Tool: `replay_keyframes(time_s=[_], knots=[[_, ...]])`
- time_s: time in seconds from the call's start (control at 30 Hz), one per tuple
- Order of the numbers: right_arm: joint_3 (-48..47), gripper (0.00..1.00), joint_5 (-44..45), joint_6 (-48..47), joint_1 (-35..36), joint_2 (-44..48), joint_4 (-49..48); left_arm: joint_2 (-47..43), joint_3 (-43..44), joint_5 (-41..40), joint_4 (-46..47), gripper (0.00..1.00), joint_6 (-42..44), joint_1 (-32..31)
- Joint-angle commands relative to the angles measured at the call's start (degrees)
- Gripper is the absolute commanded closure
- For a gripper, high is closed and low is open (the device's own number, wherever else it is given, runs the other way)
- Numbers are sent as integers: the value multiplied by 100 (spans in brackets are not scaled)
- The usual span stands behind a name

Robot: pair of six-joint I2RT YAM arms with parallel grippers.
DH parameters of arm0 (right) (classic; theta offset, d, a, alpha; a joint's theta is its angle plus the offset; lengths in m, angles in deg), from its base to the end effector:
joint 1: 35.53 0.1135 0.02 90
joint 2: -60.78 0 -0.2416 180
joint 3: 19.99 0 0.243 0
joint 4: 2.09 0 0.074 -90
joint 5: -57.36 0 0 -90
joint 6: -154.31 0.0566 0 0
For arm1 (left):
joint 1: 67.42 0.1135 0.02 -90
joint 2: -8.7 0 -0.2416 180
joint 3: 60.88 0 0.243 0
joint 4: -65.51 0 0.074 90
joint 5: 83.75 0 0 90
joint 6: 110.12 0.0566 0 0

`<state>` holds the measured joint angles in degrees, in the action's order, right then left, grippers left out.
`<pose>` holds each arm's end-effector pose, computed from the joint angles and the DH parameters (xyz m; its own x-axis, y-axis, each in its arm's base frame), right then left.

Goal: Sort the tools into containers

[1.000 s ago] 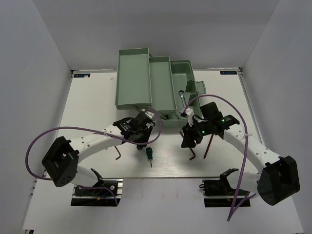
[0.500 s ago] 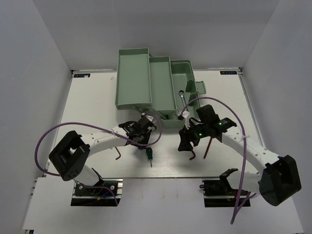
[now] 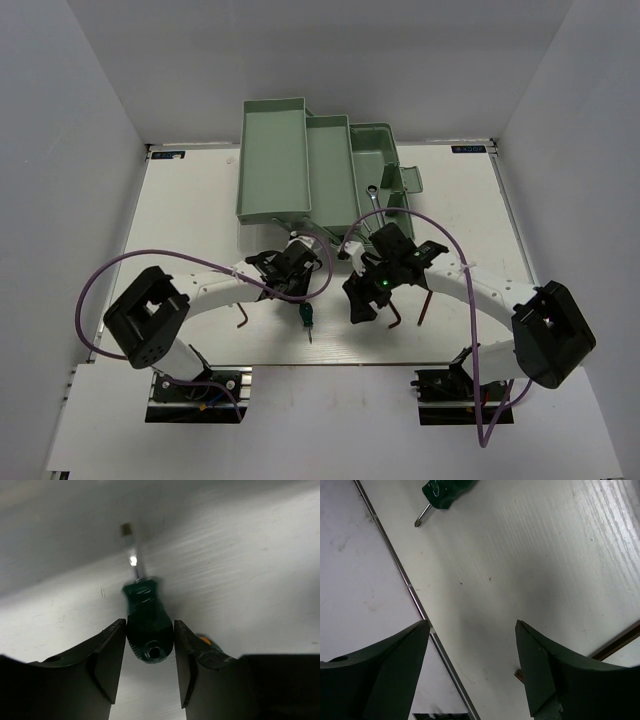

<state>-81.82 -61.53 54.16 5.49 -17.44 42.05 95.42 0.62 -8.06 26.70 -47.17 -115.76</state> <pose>0.1817 0.1943 0.1739 -0.5137 -0.6514 -0.5584 -0.8579 0.3960 0.3273 0.1982 -0.2017 0.1353 -0.8287 0.2685 -0.4911 0.3089 0.9511 -0.0012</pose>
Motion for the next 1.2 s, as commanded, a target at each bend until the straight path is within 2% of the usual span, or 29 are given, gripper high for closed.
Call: replay_keyframes(time_s=[0.0,0.23,0.3,0.37,0.4,0.47,0.5,0.63,0.73,0.77,0.8,0.83,0.9,1.03,1.17], knots=[[-283,24,155,75,91,-1,-128,284,-290,33,-159,46,-108,26],[-213,23,217,57,135,87,-137,407,-290,86,-106,45,-108,26],[-213,23,216,83,161,70,-154,460,-290,86,-106,53,-160,-26],[-231,27,225,101,179,61,-155,399,-343,86,-106,60,-160,-27],[-239,29,217,101,196,43,-154,294,-343,86,-106,70,-160,-27],[-257,32,217,101,214,35,-154,162,-343,86,-106,79,-160,-27],[-274,33,217,101,249,34,-146,5,-343,86,-106,87,-160,-79],[-283,38,216,49,284,17,-128,-522,-133,217,-326,99,-160,-202],[-275,41,365,-65,276,148,-49,-997,131,498,-589,100,-160,-351],[-266,45,462,-118,267,192,-40,-1164,219,621,-642,100,-91,-352],[-257,53,706,-136,258,375,-92,-1462,420,622,-773,100,-29,-413],[-179,97,883,-154,232,421,-163,-1586,543,700,-835,100,93,-413],[-152,100,1556,-49,232,605,-111,-1859,894,963,-897,100,278,-475],[33,100,1807,22,144,851,-225,-1922,1484,1711,-748,100,840,-475],[104,100,1808,346,74,800,-208,-1493,2388,1177,-809,100,1069,-475]])
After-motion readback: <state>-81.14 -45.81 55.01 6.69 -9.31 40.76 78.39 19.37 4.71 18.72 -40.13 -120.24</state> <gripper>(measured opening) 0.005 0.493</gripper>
